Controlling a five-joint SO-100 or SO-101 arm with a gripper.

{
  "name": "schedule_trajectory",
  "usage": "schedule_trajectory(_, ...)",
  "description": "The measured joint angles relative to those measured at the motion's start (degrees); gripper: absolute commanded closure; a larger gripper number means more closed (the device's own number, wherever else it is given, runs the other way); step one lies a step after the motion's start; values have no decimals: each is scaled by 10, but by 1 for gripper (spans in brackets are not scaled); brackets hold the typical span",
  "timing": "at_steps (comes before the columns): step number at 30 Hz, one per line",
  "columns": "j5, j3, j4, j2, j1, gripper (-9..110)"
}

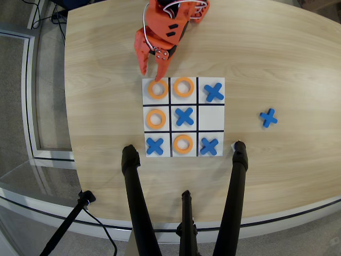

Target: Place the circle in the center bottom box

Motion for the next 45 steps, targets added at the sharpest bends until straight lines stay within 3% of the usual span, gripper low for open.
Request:
schedule_trajectory(2,0,0,52,9,-4,102)
schedule_trajectory(12,-38,0,193,37,96,102)
schedule_trajectory(17,-99,0,193,37,229,101)
schedule_trajectory(30,-114,0,193,37,619,101)
schedule_trajectory(45,-114,0,193,37,627,101)
